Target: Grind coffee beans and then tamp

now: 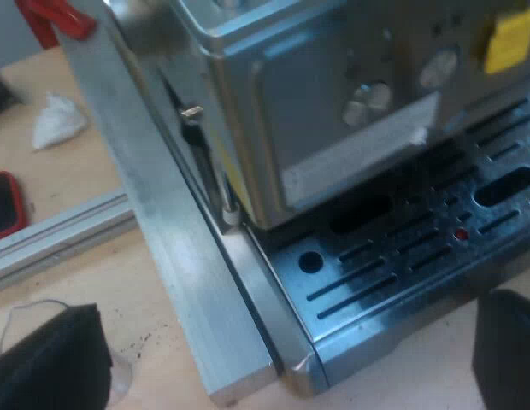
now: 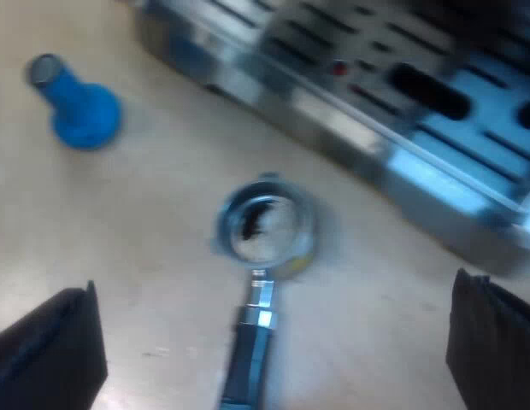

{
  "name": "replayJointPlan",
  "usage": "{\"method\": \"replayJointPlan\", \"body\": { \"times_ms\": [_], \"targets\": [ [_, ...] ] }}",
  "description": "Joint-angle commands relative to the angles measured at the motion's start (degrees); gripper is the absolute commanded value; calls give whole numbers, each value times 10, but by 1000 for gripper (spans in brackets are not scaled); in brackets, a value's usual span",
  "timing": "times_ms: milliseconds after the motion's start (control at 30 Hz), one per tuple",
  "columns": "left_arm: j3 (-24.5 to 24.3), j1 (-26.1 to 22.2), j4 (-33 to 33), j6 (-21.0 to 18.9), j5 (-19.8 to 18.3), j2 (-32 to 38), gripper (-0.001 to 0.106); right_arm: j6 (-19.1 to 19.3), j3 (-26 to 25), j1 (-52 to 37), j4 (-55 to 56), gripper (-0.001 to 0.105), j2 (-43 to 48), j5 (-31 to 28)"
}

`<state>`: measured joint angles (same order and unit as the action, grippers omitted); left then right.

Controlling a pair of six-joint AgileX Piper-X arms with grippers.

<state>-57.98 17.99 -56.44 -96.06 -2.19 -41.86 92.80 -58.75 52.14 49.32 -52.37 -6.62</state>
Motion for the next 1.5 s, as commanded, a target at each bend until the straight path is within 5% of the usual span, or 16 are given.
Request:
{"method": "replayJointPlan", "body": {
  "times_ms": [33, 200, 233, 333, 633, 867, 1200, 1500],
  "targets": [
    [-19, -37, 0, -16, -18, -8, 87, 37, -20, -58, 36, 82, 16, 5],
    [-31, -104, 0, -21, -76, -17, 87, 67, -20, -208, 36, 82, 38, 66],
    [-31, -158, -6, -23, -101, -20, 87, 73, -20, -246, 36, 82, 40, 89],
    [-31, -185, -13, -23, -101, -19, 87, 84, -20, -337, 36, 82, 44, 143],
    [-31, -184, -18, -23, -99, -19, 87, 149, -20, -525, 36, 82, 79, 166],
    [-30, -184, -25, -23, -86, 1, 87, 173, -18, -560, 36, 82, 140, 175],
    [-22, -184, -24, -23, 10, 94, 87, 185, -18, -560, 36, 82, 236, 171],
    [57, -184, -39, -30, 38, 305, 87, 184, 4, -560, 60, 82, 369, 128]
  ]
}}
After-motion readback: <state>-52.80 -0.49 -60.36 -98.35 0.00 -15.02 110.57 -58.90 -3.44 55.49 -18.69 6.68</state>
